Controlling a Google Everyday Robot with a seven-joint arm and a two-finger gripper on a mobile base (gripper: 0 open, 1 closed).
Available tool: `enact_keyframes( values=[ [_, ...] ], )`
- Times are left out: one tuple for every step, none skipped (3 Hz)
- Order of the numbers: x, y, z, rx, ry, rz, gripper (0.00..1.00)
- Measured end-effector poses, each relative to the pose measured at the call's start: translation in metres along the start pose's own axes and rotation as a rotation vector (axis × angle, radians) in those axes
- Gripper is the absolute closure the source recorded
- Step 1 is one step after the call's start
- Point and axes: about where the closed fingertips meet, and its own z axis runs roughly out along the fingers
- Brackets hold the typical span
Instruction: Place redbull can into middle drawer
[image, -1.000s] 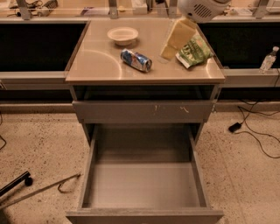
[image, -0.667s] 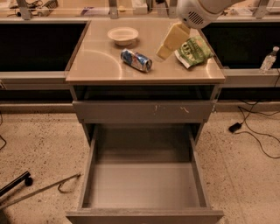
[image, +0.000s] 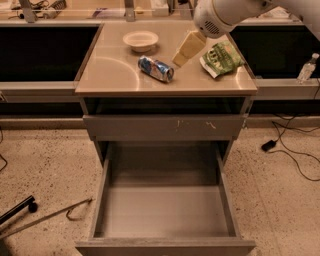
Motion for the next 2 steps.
enact_keyframes(
  values=[
    [-0.008, -0.015, 0.025, -0.004, -0.02, -0.027, 0.0],
    [-0.016, -0.031, 0.053, 0.007, -0.051, -0.012, 0.0]
  ],
)
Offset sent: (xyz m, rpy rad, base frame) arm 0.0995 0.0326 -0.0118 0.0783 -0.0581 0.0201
